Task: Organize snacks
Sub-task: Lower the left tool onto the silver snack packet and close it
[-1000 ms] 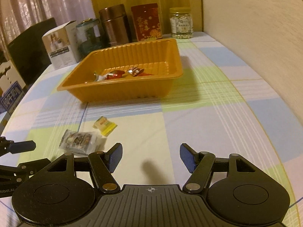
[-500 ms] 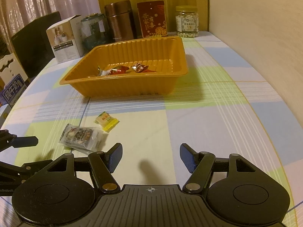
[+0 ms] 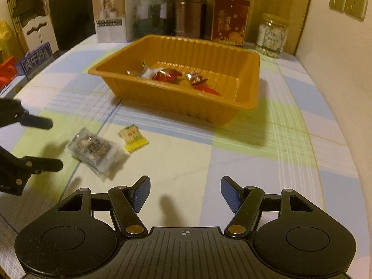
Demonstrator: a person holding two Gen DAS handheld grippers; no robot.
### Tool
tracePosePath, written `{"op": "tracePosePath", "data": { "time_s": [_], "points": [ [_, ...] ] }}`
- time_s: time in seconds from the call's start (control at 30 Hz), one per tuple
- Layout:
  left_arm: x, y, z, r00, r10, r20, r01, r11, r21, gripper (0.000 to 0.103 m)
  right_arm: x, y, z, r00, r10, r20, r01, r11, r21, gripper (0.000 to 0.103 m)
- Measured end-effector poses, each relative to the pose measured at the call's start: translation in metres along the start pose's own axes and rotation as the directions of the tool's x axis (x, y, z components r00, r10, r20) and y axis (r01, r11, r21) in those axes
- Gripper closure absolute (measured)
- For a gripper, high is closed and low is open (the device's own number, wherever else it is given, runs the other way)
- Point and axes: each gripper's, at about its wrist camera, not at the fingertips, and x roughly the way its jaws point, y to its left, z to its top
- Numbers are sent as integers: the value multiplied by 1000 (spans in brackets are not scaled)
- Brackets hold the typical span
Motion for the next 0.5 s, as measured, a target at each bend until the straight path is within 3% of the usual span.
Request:
{"op": "tracePosePath", "data": {
  "time_s": [0.27, 0.5],
  "points": [
    [27, -14, 18, 996, -84, -3, 83, 974, 209, 33, 5, 6, 0, 1000, 18, -15, -18, 999, -37, 36],
    [44, -2, 20, 978, -207, 2, 199, 945, 258, 33, 14, 12, 1, 997, 59, -42, -61, 996, -63, 36]
  ]
}}
